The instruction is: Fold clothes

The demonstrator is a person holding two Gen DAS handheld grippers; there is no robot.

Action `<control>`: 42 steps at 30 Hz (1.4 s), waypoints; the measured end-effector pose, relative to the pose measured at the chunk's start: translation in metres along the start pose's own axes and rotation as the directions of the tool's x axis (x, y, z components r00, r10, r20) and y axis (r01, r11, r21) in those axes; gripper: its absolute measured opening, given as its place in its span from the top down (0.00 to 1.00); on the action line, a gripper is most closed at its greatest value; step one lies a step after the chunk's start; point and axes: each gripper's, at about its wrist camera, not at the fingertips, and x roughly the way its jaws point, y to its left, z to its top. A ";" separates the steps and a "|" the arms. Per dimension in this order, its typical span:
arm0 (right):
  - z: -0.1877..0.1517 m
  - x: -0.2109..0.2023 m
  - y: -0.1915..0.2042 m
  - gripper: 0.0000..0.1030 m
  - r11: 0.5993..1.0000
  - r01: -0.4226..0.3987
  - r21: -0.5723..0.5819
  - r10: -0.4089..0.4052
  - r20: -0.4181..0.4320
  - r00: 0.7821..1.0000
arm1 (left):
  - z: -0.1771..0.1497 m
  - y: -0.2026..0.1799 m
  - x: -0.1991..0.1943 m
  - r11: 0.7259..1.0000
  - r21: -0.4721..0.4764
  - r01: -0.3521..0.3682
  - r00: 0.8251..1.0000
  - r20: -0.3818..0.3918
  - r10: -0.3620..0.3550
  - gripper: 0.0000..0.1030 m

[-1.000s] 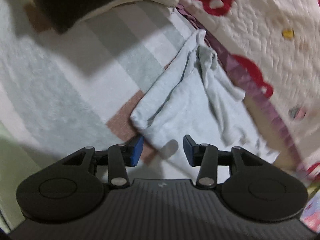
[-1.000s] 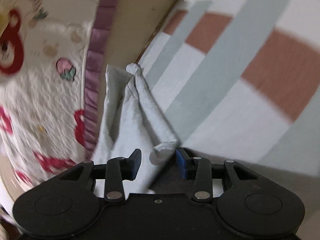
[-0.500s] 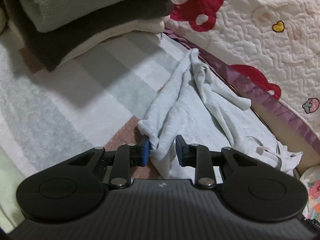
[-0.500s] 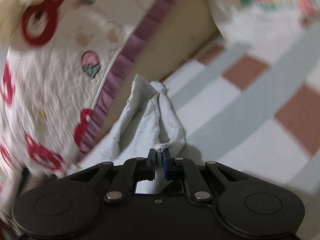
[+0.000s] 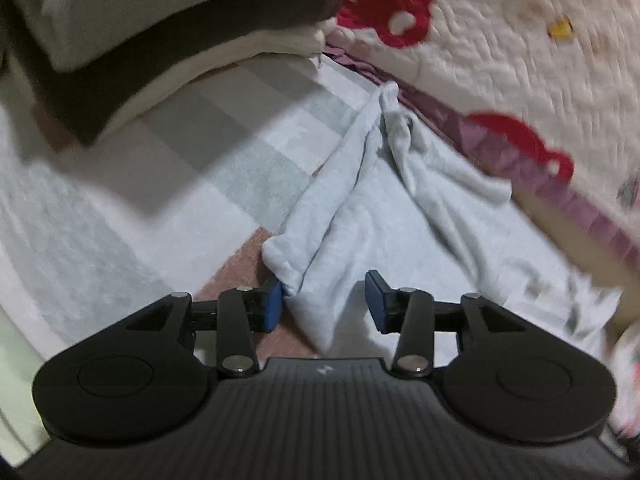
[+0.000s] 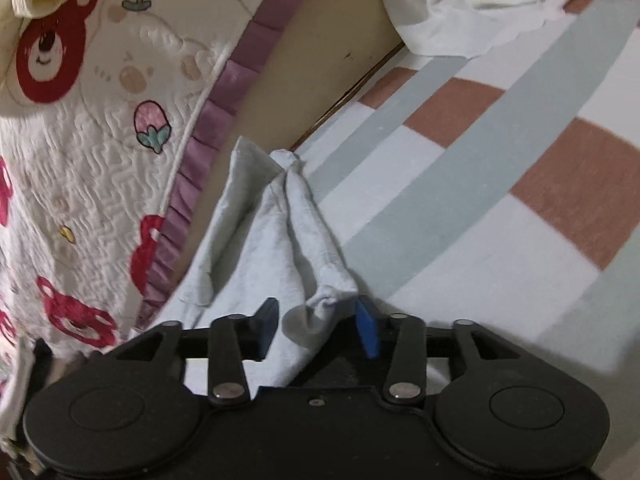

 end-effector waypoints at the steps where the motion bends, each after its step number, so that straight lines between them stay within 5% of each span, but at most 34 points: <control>1: -0.001 0.003 0.001 0.48 1.000 -0.022 0.010 0.022 -0.014 1.000 | 0.002 0.001 0.002 1.000 0.004 0.014 1.000 -0.016 -0.014 0.92; 8: -0.008 0.021 0.025 0.53 0.991 0.005 -0.134 -0.006 -0.008 1.000 | -0.003 -0.009 0.003 0.997 0.078 -0.020 1.000 0.015 0.019 0.90; 9: -0.007 0.022 0.029 0.84 0.985 0.019 -0.169 -0.020 -0.009 1.000 | -0.003 -0.008 0.003 0.998 0.066 -0.021 1.000 0.020 0.019 0.90; 10: -0.007 0.023 0.033 0.91 0.978 0.033 -0.208 -0.036 -0.009 0.999 | -0.003 -0.007 0.003 0.998 0.057 -0.020 1.000 0.023 0.019 0.90; 13: -0.010 0.016 0.044 0.91 0.951 0.048 -0.305 -0.040 0.030 0.999 | -0.003 -0.009 0.003 0.997 0.065 -0.032 0.999 0.029 0.030 0.89; 20: -0.015 0.016 0.054 0.91 0.901 0.109 -0.420 -0.098 0.048 0.994 | 0.002 -0.010 0.008 1.000 0.022 -0.018 0.999 0.033 0.018 0.62; 23: -0.013 0.012 0.047 0.90 0.924 0.083 -0.374 -0.076 0.032 0.997 | 0.004 -0.016 0.011 0.998 0.061 -0.028 0.999 0.026 0.026 0.68; 24: -0.012 0.010 0.046 0.90 0.930 0.076 -0.359 -0.071 0.028 0.997 | 0.004 -0.018 0.012 0.995 0.090 -0.045 0.999 0.022 0.043 0.90; 27: -0.010 0.009 0.041 0.87 0.942 0.064 -0.330 -0.065 0.010 0.998 | 0.003 -0.026 0.013 0.978 0.178 -0.104 0.995 0.015 0.103 0.91; 32: -0.004 0.023 0.032 0.82 0.944 0.062 -0.325 -0.083 -0.050 0.995 | 0.002 -0.032 0.012 0.976 0.192 -0.106 0.994 0.017 0.105 0.91; 37: -0.002 0.029 0.022 0.57 0.968 -0.027 -0.249 0.017 -0.042 0.999 | 0.008 -0.018 0.017 0.995 0.091 -0.028 0.999 -0.016 0.029 0.90; 39: -0.004 0.033 0.025 0.62 0.963 -0.030 -0.267 0.023 -0.029 0.999 | 0.011 -0.017 0.019 0.995 0.100 -0.016 0.999 -0.031 0.019 0.91; 40: -0.004 0.036 0.028 0.91 0.958 -0.028 -0.286 0.015 -0.046 0.999 | 0.012 -0.020 0.020 0.992 0.124 -0.025 0.999 -0.038 0.030 0.91; 42: -0.003 0.038 0.032 0.90 0.949 -0.028 -0.315 0.008 -0.063 0.998 | 0.013 -0.028 0.015 0.980 0.190 -0.054 0.997 -0.035 0.062 0.92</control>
